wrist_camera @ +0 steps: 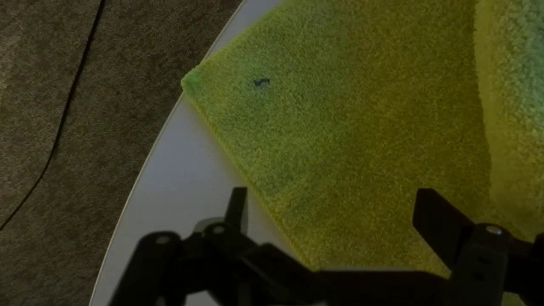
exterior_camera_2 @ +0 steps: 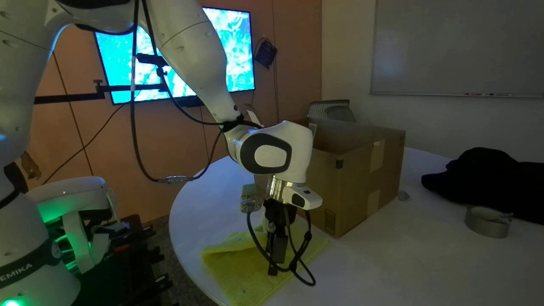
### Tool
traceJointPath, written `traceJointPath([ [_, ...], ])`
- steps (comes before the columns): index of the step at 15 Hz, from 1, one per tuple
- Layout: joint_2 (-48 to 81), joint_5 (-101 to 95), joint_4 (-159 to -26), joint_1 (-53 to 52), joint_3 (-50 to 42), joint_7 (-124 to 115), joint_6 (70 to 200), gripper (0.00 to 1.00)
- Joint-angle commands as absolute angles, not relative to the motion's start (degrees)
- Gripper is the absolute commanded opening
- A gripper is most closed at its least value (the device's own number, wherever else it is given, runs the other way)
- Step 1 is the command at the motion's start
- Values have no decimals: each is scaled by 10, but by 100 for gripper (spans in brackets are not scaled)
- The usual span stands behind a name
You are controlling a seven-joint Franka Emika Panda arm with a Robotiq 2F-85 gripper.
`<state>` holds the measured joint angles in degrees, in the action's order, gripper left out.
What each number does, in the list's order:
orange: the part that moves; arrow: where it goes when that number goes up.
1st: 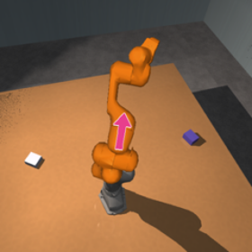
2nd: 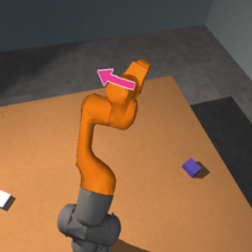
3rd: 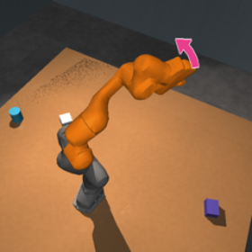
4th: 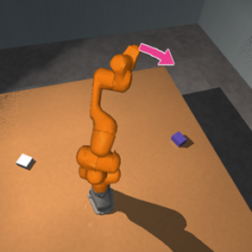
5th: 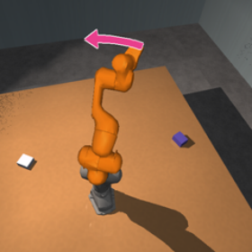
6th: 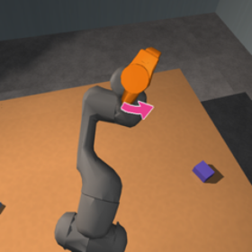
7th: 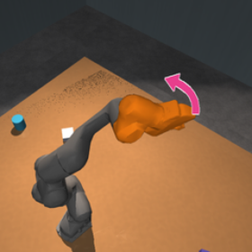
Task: Put the black marker on the yellow cloth, wrap the yellow cloth around the marker and put them in the box
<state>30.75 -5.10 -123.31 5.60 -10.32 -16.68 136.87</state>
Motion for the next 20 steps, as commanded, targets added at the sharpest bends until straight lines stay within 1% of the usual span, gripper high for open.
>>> traceJointPath([
  [1, 318, -44, -1248, 62, -105, -144, 1395, 100],
  [6, 336, -41, -1255, 77, -108, -119, 1440, 100],
  [11, 352, -31, -1250, 100, -100, -84, 1449, 100],
  [12, 354, -27, -1250, 105, -98, -78, 1449, 75],
  [13, 356, -22, -1250, 109, -95, -70, 1447, 73],
  [14, 358, -17, -1250, 111, -93, -64, 1445, 66],
  [16, 349, -13, -1266, 108, -94, -62, 1450, 49],
  [20, 336, -15, -1290, 100, -90, -58, 1454, 20],
])
